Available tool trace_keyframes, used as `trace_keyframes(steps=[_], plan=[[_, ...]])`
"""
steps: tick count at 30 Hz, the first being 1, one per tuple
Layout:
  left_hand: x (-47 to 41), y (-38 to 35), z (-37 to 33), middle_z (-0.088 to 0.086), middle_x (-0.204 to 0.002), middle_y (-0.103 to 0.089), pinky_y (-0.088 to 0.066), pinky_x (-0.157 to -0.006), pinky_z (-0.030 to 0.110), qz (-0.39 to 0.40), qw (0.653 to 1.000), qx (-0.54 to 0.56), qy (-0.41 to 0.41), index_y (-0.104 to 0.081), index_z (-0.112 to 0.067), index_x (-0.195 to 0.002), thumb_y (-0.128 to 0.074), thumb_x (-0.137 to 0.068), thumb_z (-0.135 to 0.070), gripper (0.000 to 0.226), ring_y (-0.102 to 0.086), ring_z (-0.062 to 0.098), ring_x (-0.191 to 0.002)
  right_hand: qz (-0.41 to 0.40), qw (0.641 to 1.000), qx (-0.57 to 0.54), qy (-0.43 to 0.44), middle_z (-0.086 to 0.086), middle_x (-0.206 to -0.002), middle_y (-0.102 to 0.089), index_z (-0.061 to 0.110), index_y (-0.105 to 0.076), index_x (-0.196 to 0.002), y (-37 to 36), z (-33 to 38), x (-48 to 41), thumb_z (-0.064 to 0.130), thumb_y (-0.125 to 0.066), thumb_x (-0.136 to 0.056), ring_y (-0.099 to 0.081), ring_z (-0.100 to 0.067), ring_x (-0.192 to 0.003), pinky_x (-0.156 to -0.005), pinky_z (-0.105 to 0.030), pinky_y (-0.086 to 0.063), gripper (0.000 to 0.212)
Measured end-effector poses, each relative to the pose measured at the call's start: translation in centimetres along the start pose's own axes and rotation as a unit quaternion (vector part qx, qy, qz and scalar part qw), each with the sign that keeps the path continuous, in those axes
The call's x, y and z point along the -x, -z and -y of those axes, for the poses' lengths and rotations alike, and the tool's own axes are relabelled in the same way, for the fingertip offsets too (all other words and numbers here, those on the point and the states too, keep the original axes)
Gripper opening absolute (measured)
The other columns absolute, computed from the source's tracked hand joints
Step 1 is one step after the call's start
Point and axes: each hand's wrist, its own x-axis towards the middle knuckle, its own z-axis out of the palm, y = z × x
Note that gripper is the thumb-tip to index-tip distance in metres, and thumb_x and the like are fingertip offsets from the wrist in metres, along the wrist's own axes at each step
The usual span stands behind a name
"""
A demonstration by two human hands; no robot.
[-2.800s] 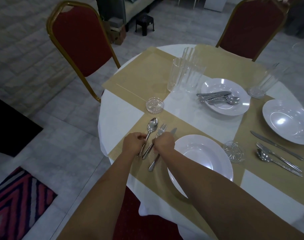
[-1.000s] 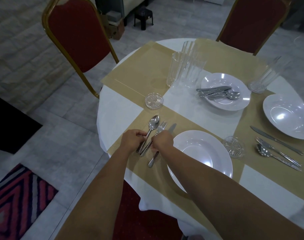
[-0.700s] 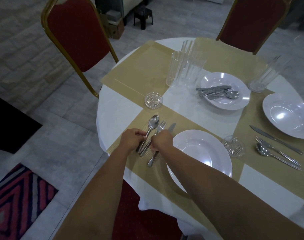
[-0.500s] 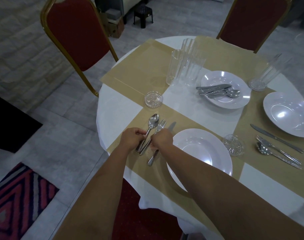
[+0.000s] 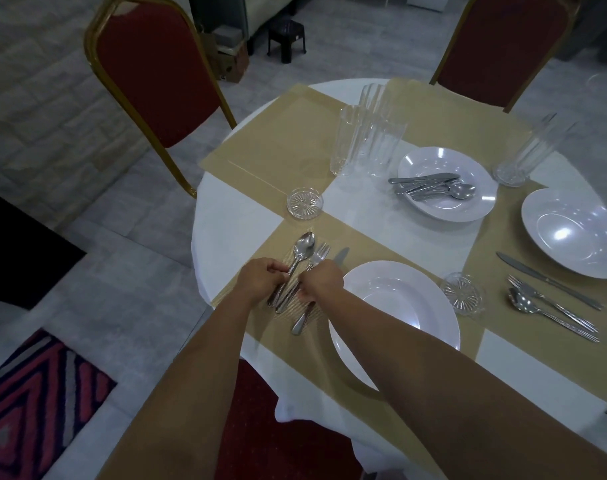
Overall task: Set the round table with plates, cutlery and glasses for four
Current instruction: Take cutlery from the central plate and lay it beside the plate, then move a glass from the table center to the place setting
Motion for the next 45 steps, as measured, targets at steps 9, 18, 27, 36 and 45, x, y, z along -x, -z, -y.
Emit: trace_keyframes(steps=[9,18,27,36,45], plan=[[0.7,0.1,-0.1,-0.004,-0.102,-0.068,-0.046,-0.088,0.026,-0.052,0.998,-0.011,-0.016,-0.069,-0.018,-0.105,-0.065,-0.087,-0.029,0.021,-0.062,0.013,-0.098,0.053,0.996,-0.068,0.022,-0.01,-0.081,-0.063,0.014,-0.05,-0.069,3.7,0.2,0.2,0.007,-0.053,-0.092,-0.065,-0.024,-0.073,-0.078,-0.037,-0.061,0.023],[1.6,-3.1,-5.1,0.003,-0.115,-0.065,-0.046,-0.086,0.031,-0.173,0.965,-0.163,-0.11,-0.065,-0.017,-0.115,-0.049,-0.095,-0.03,0.029,-0.06,0.022,-0.106,-0.064,0.993,-0.049,0.081,-0.013,-0.093,-0.071,0.007,-0.066,-0.084,11.1,-1.3,-1.7,0.014,-0.047,-0.084,-0.069,-0.032,-0.09,-0.083,-0.045,-0.058,0.021],[-2.4,-10.4,-11.2,0.005,-0.146,-0.045,-0.031,-0.11,0.031,-0.133,0.943,-0.268,-0.148,-0.046,-0.016,-0.138,-0.047,-0.096,-0.035,0.047,-0.039,0.019,-0.135,-0.156,0.973,-0.024,0.166,0.001,-0.1,-0.064,0.014,-0.064,-0.104,19.9,0.6,-6.1,0.015,-0.053,-0.088,-0.056,-0.019,-0.092,-0.074,-0.027,-0.038,0.02],[-8.9,-16.0,-14.7,0.011,-0.161,-0.004,-0.008,-0.12,0.043,-0.082,0.937,-0.337,-0.045,-0.014,-0.011,-0.152,-0.032,-0.1,-0.046,0.065,-0.001,0.027,-0.149,-0.144,0.957,0.092,0.233,-0.007,-0.131,-0.057,0.013,-0.049,-0.137,24.6,6.4,-15.4,0.035,-0.067,-0.086,-0.041,-0.029,-0.13,-0.096,-0.039,-0.041,0.058],[-10.7,-20.1,-14.3,0.015,-0.16,0.013,0.005,-0.119,0.046,-0.085,0.921,-0.379,-0.021,0.006,-0.009,-0.152,-0.022,-0.099,-0.054,0.076,0.012,0.03,-0.148,-0.11,0.957,0.131,0.234,-0.009,-0.133,-0.057,0.015,-0.036,-0.144,23.9,9.2,-20.4,0.055,-0.073,-0.076,-0.04,-0.032,-0.13,-0.104,-0.045,-0.038,0.087]])
